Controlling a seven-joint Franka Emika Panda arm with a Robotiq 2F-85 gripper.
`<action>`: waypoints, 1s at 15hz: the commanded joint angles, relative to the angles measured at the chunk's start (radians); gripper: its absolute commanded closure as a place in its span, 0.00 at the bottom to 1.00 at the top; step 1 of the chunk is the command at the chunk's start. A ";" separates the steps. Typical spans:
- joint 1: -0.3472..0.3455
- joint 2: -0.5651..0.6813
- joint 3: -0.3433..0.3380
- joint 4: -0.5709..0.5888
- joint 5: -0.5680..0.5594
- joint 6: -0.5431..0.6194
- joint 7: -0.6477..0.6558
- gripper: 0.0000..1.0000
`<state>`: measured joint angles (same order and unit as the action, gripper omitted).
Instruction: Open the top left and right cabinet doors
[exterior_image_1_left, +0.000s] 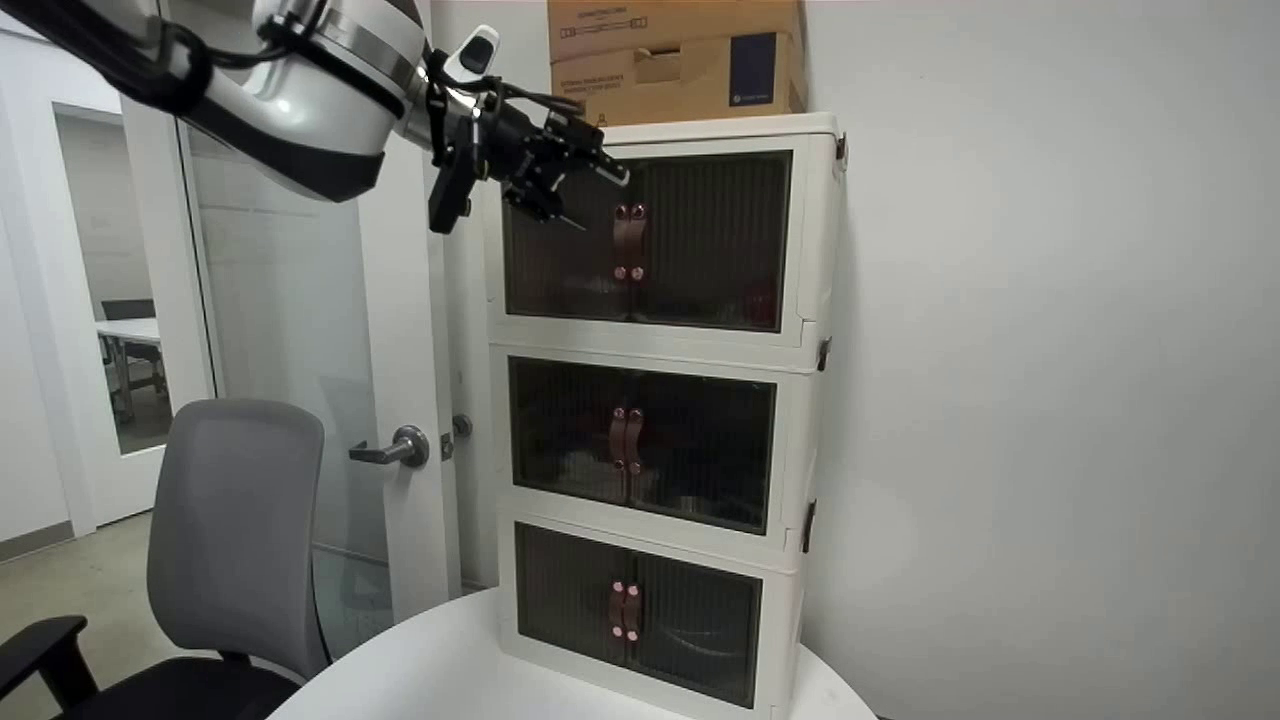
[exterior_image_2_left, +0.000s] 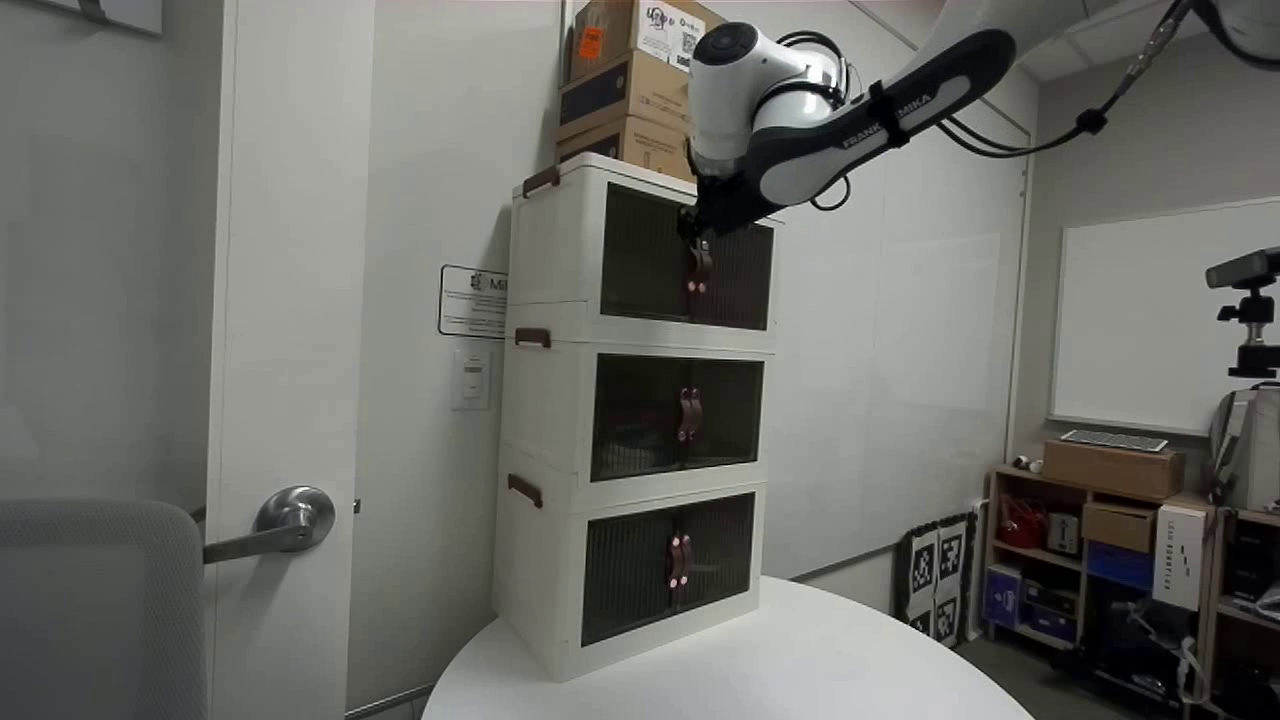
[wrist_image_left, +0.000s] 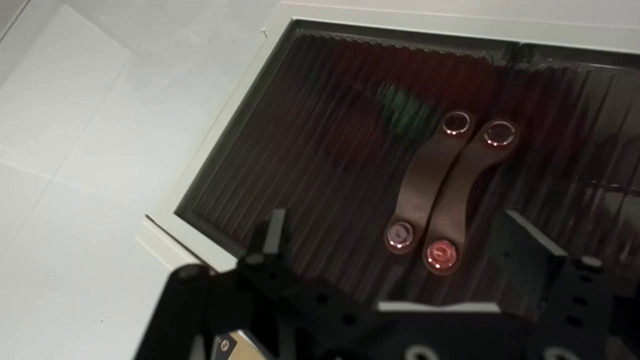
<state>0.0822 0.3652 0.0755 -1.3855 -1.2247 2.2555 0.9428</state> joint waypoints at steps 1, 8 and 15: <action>0.036 0.127 -0.045 0.168 -0.008 -0.007 0.014 0.00; 0.066 0.235 -0.082 0.281 -0.031 -0.026 0.024 0.19; 0.087 0.236 -0.089 0.272 -0.030 -0.065 0.037 0.73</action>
<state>0.1605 0.5698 0.0044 -1.1582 -1.2319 2.2141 0.9453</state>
